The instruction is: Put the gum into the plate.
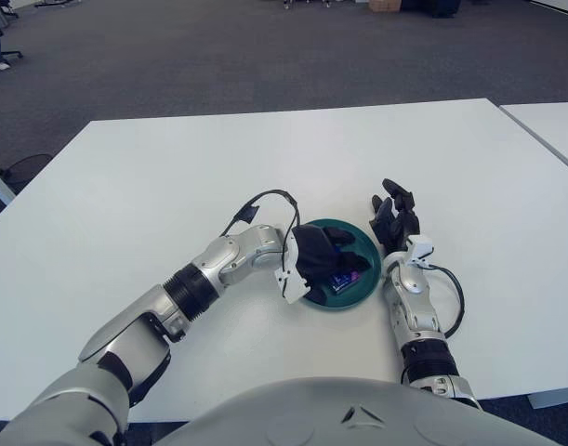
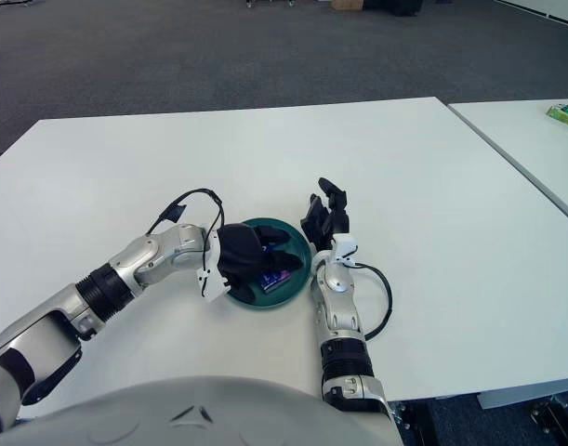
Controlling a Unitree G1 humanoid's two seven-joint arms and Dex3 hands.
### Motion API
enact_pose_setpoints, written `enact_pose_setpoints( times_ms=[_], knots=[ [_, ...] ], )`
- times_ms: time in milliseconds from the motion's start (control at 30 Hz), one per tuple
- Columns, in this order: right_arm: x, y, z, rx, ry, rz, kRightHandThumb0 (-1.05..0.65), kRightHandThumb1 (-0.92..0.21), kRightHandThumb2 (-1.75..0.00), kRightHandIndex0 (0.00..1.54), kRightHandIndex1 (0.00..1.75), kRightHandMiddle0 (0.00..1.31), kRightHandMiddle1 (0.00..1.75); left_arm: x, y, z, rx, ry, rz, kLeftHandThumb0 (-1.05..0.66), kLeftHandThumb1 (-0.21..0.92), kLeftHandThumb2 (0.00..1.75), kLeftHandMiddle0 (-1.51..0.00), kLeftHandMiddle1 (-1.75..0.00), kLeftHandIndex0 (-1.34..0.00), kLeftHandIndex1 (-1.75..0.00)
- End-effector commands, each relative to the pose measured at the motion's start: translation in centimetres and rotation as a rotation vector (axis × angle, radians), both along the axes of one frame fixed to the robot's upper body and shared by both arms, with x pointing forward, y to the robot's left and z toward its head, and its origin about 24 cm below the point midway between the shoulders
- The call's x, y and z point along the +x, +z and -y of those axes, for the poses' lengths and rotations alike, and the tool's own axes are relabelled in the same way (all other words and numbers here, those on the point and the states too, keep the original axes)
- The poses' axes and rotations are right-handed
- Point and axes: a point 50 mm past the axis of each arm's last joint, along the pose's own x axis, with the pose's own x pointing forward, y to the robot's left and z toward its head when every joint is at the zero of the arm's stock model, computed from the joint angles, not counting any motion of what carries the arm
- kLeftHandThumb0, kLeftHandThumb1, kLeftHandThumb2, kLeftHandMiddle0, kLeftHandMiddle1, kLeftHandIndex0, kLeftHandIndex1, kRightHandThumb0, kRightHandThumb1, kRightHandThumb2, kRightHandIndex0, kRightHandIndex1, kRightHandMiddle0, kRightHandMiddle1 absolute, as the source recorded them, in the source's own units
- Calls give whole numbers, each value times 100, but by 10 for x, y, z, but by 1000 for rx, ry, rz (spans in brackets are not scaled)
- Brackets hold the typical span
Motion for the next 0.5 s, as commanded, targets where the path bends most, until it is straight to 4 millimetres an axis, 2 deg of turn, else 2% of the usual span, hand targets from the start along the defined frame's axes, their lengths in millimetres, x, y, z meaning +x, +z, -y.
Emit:
enact_pose_setpoints(
  times_ms=[0,200,267,400,467],
  knots=[
    [-16,-25,-12,70,6,-134,-60,-92,-91,43,4,0,79,3,0,-6,38,0,4,-93,92,46,-15,-3,0,-24],
    [-13,-28,-11,42,21,-124,-59,-92,-90,43,3,0,76,11,2,-17,30,27,-67,-87,92,34,-24,-6,0,-40],
    [-13,-29,-12,33,22,-122,-59,-92,-90,43,3,0,74,17,8,-22,41,33,-83,-86,92,31,-26,-7,0,-42],
    [-12,-31,-12,22,25,-131,-60,-92,-90,43,3,0,73,28,31,-29,70,14,-97,-85,92,27,-29,-8,0,-44],
    [-13,-33,-12,15,19,-138,-61,-92,-89,44,4,0,74,27,30,-28,95,8,-110,-85,92,27,-29,-7,0,-42]
  ],
)
